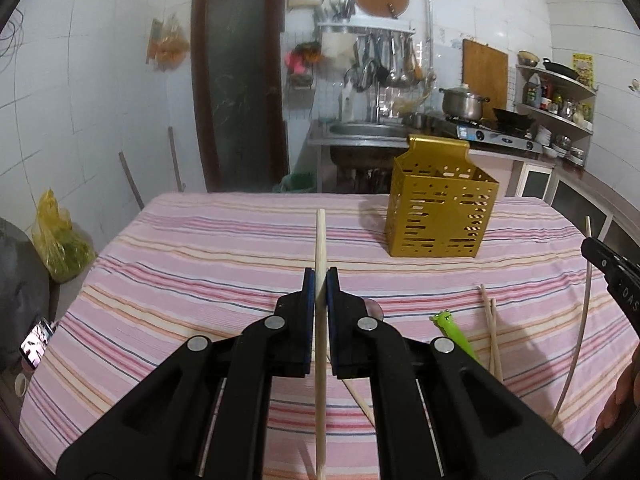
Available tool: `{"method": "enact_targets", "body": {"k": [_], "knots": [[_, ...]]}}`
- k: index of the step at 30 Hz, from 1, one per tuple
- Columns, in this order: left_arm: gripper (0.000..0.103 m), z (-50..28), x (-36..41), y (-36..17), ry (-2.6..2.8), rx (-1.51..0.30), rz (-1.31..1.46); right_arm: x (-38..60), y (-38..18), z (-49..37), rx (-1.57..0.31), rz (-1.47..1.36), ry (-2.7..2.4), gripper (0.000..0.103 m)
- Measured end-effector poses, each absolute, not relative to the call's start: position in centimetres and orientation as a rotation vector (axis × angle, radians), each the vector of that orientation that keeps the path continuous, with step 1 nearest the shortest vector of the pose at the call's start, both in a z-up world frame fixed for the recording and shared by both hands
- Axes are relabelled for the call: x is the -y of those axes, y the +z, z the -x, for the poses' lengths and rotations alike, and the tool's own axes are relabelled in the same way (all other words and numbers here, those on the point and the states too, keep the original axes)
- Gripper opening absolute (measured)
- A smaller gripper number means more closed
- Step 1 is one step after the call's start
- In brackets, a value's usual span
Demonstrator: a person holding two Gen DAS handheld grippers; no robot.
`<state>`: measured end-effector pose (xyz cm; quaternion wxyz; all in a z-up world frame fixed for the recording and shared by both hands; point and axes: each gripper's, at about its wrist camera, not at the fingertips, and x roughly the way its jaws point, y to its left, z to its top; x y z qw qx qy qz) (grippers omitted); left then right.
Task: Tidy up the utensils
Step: 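Lift the chopsticks and carry both tools over the yellow slotted holder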
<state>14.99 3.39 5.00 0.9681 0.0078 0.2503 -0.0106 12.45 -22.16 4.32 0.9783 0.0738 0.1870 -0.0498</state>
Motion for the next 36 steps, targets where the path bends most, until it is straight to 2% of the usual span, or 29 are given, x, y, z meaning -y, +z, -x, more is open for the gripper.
{"method": "enact_targets", "body": {"k": [12, 36], "knots": [[0.005, -12.0, -5.7, 6.2, -0.062, -0.432, 0.031, 21.7, 5.6, -9.6, -0.312, -0.138, -0.103, 0.006], [0.005, -11.7, -5.1, 8.1, -0.107, -0.358, 0.048, 22.1, 7.3, -8.6, -0.244, -0.125, -0.074, 0.006]]}}
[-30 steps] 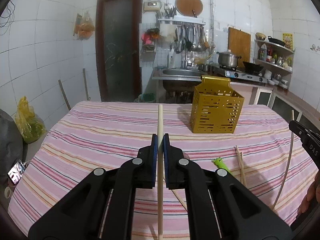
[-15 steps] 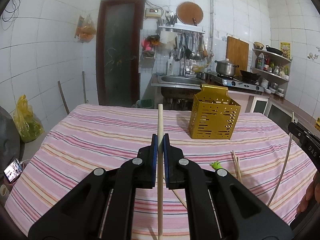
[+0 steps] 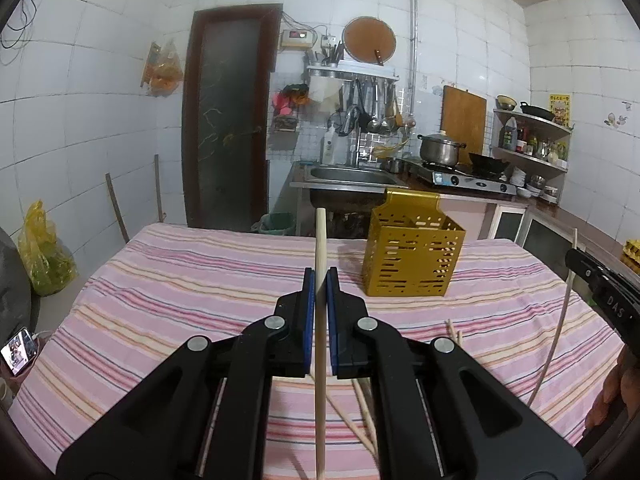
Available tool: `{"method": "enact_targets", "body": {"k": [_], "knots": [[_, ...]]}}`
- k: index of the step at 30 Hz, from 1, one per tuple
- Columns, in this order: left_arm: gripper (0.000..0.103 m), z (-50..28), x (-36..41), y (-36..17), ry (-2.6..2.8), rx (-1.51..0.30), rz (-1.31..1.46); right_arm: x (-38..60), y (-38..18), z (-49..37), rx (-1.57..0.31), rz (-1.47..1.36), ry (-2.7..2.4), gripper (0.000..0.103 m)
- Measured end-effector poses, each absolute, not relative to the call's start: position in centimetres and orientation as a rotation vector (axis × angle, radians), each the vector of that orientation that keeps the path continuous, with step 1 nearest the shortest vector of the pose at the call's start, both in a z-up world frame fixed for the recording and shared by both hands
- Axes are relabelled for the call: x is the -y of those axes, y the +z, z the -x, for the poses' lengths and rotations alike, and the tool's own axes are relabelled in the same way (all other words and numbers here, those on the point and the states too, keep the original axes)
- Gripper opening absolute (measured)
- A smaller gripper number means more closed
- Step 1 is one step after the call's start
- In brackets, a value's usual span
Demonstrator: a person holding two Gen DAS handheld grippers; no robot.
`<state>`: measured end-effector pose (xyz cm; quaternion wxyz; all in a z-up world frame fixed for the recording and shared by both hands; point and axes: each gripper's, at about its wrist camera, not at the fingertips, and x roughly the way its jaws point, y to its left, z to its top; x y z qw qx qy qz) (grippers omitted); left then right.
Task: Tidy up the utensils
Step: 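Lift the chopsticks and carry both tools over the yellow slotted holder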
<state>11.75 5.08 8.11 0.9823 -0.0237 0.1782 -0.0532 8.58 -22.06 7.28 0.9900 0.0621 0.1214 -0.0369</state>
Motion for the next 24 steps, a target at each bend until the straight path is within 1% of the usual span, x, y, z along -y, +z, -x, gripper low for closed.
{"method": "enact_targets", "body": {"k": [15, 24], "knots": [[0.005, -14.1, -4.4, 10.9, -0.153, -0.334, 0.077, 23.2, 9.6, -10.7, -0.225, -0.127, -0.064, 0.006], [0.005, -16.7, -2.5, 13.7, -0.203, -0.292, 0.081, 24.4, 12.5, -13.2, -0.189, -0.133, -0.073, 0.006]]}}
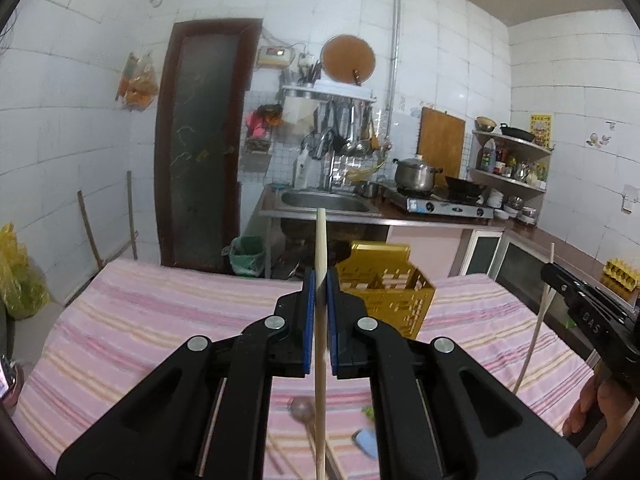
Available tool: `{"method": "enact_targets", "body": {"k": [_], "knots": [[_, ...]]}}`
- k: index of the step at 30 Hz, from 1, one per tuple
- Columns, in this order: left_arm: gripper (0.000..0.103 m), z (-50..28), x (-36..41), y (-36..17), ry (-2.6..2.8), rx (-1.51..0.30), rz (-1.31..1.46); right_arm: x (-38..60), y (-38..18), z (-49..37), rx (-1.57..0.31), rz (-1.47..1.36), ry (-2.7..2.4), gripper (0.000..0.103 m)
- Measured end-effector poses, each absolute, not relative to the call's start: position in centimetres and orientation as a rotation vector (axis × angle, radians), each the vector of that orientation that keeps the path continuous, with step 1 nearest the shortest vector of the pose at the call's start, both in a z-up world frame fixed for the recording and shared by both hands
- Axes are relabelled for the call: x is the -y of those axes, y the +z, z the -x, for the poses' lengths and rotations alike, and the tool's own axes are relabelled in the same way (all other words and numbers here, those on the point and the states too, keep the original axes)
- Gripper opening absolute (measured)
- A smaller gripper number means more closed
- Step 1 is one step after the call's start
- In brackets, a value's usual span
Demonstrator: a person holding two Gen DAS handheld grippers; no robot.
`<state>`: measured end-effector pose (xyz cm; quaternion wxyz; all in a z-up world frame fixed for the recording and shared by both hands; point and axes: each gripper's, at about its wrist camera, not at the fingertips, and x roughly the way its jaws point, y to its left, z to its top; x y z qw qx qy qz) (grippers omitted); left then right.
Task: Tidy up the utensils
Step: 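Lift the chopsticks and carry both tools over the yellow slotted holder, then lower the chopsticks into the yellow holder and open both tools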
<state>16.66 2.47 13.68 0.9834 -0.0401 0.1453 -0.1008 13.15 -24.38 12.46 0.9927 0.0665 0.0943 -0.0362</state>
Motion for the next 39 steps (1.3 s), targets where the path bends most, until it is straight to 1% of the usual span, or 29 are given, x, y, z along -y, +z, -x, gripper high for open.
{"method": "enact_targets", "body": {"k": [5, 12, 18, 21, 26, 33, 38, 39], "knots": [[0.005, -19.7, -1.0, 16.3, -0.228, -0.252, 0.088, 25.1, 15.1, -16.5, -0.147, -0.139, -0.069, 0.006], [0.004, -26.0, 2.6, 20.7, -0.24, -0.146, 0.095, 25.1, 19.2, -22.5, -0.07, -0.143, -0.057, 0.006], [0.004, -31.7, 5.8, 22.3, -0.257, -0.085, 0.085, 24.8, 21.2, -28.0, -0.007, -0.137, -0.055, 0.006], [0.004, -34.9, 7.2, 20.7, -0.256, -0.074, 0.064, 24.8, 20.4, -30.5, 0.002, -0.135, -0.057, 0.006], [0.004, -39.5, 7.8, 15.2, -0.236, -0.156, 0.065, 25.2, 16.4, -33.9, -0.042, -0.144, -0.064, 0.006], [0.005, -40.8, 7.6, 10.8, -0.223, -0.217, 0.036, 25.6, 11.4, -35.7, -0.129, -0.15, -0.056, 0.006], [0.005, -40.5, 6.8, 10.1, -0.209, -0.253, 0.024, 26.0, 10.2, -35.7, -0.182, -0.137, -0.04, 0.007], [0.007, -40.2, 6.4, 10.3, -0.207, -0.259, 0.031, 26.2, 10.4, -35.5, -0.191, -0.133, -0.05, 0.007]]}}
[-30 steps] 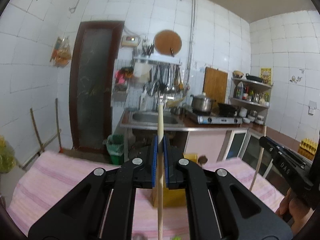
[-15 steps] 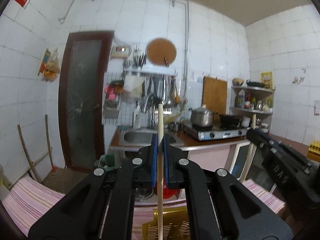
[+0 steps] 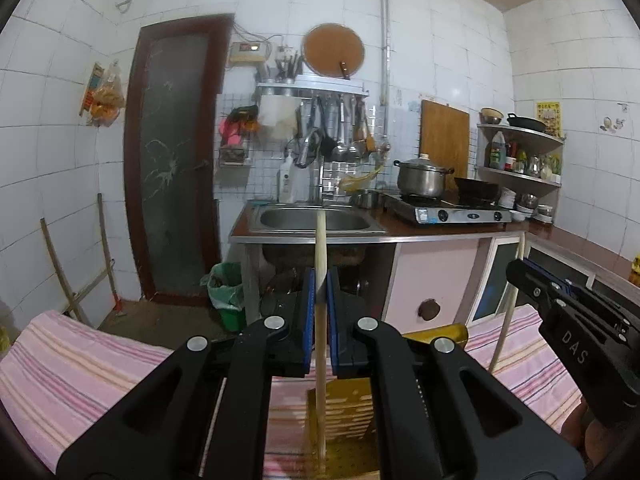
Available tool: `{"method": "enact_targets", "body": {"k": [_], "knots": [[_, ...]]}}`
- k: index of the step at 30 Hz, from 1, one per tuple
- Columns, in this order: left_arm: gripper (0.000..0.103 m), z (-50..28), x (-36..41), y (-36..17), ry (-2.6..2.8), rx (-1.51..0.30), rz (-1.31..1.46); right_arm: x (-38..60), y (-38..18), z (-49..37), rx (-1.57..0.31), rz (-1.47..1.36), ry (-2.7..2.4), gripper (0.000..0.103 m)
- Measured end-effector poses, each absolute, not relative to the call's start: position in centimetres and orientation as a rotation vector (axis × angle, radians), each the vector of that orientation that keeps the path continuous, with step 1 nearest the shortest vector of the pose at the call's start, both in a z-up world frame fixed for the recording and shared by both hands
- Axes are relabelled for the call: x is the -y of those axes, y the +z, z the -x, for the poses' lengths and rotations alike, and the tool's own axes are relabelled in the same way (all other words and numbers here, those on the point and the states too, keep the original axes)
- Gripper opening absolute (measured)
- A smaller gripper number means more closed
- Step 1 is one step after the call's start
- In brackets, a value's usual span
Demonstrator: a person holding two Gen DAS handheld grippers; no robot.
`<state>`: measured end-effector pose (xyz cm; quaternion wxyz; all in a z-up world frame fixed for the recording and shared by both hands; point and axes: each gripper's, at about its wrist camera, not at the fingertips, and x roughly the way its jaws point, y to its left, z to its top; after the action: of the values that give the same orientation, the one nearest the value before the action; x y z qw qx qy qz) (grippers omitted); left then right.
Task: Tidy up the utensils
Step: 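Lower the chopsticks into the yellow holder and open both tools, then move both tools back down to the remaining chopsticks on the cloth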
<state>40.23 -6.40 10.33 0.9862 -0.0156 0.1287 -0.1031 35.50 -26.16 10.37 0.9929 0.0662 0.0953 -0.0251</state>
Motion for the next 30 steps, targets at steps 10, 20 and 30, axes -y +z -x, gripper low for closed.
{"method": "enact_targets", "body": {"k": [10, 20, 30], "knots": [[0.092, -31.8, 0.1, 18.4, -0.136, -0.192, 0.082, 29.5, 15.9, -28.9, -0.208, -0.13, -0.174, 0.071], [0.098, -22.5, -1.2, 18.4, 0.0, -0.226, -0.093, 27.9, 14.9, -19.0, -0.237, -0.079, -0.182, 0.092], [0.098, -19.1, -4.3, 10.8, 0.038, -0.395, -0.048, 26.5, 7.4, -15.8, -0.39, -0.098, -0.177, 0.092]]}}
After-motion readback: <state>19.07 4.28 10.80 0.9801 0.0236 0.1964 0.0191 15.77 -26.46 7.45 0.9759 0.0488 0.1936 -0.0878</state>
